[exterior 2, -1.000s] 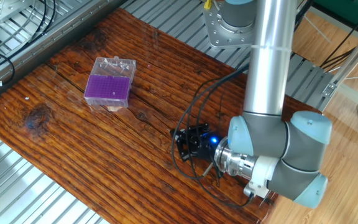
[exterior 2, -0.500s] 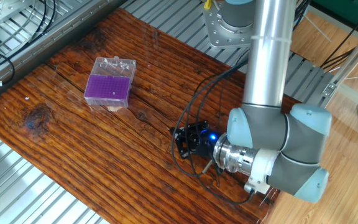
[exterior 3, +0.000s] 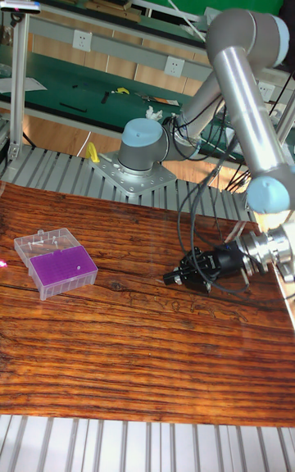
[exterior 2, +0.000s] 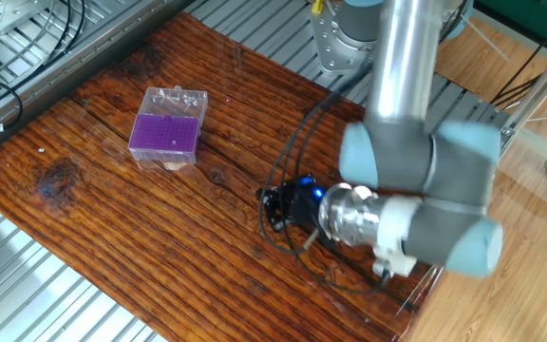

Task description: Insert a small pipette tip into the holder for small pipette tips

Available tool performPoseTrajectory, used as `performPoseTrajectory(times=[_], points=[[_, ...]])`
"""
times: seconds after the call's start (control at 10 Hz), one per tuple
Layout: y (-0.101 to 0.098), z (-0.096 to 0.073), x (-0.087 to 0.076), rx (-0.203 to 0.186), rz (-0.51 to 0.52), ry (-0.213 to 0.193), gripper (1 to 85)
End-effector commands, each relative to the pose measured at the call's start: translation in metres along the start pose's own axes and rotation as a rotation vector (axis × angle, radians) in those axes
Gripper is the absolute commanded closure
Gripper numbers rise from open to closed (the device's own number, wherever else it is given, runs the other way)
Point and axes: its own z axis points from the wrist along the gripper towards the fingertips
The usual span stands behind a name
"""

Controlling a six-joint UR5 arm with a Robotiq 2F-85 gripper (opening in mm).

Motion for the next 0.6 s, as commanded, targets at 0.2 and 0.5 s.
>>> performPoseTrajectory(times=[0.2, 0.5], points=[[0.0, 0.005, -0.017, 0.052, 0.035, -0.28, 84.7], [-0.009, -0.002, -0.024, 0.056, -0.011, -0.281, 84.7]])
